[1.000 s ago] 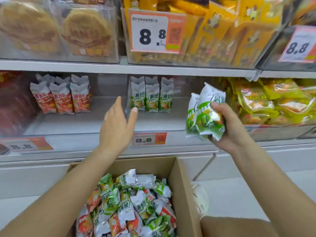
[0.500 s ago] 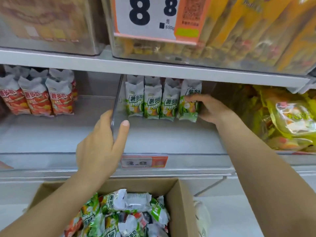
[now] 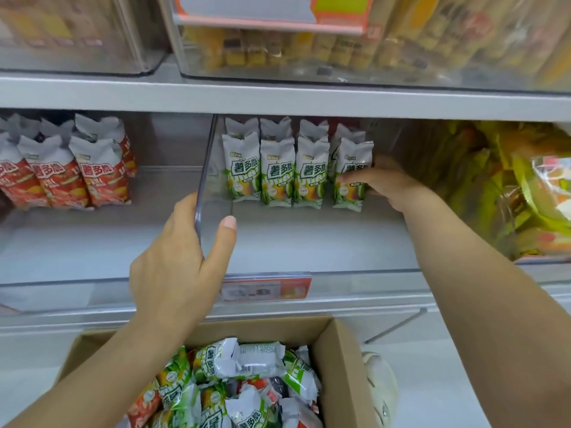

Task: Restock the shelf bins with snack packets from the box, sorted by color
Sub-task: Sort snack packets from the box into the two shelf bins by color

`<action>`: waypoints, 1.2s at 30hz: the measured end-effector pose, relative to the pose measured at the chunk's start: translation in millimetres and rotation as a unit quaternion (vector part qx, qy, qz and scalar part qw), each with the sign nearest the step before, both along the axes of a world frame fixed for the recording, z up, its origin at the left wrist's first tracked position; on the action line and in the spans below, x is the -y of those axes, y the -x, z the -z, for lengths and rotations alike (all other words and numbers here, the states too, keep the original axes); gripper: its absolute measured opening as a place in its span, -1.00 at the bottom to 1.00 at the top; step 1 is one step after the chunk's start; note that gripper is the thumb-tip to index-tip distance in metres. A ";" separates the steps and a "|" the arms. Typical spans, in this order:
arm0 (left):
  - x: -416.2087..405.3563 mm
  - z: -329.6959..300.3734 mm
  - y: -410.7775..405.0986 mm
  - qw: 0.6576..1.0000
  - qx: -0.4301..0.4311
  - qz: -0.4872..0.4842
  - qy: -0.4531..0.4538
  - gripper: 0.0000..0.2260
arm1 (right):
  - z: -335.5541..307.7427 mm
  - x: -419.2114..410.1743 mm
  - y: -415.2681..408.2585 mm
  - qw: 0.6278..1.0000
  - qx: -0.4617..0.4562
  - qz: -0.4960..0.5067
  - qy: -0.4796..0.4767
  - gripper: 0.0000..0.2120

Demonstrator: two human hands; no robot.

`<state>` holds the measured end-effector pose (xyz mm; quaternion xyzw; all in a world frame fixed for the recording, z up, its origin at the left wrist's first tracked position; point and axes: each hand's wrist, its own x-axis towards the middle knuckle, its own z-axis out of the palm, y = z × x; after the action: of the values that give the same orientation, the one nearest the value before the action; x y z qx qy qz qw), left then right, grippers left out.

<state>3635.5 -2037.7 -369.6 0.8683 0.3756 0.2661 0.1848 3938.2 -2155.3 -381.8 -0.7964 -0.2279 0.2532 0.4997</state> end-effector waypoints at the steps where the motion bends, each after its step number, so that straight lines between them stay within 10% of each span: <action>1: 0.0 0.3 -0.1 1.000 0.000 0.000 0.001 -0.50 | -0.2 -1.1 1.8 0.999 0.028 0.008 -0.014 -0.53; 10: 0.1 1.7 -2.3 1.000 0.004 0.003 0.007 -0.48 | 5.1 -9.9 2.2 0.996 0.024 -0.004 -0.091 -0.48; 15: -0.4 2.8 -1.6 1.000 0.006 -0.004 0.003 -0.50 | 4.4 -7.7 2.0 0.998 -0.020 -0.034 0.051 -0.58; 22: -0.8 5.1 -2.6 1.000 0.011 -0.001 -0.007 -0.43 | 20.6 -21.5 5.6 0.987 0.115 -0.041 0.104 0.09; 27: -1.1 4.9 -2.8 1.000 0.011 -0.002 -0.011 -0.41 | 25.2 -22.3 1.6 0.985 0.166 0.010 0.041 -0.09; 36: -1.2 5.6 -2.6 1.000 0.008 -0.003 -0.015 -0.41 | 24.2 -26.5 5.4 0.984 0.110 -0.053 0.130 0.22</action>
<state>3638.0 -2036.6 -375.2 0.8677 0.3723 0.2796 0.1741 3932.7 -2128.7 -406.0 -0.8642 -0.2887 0.2180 0.3496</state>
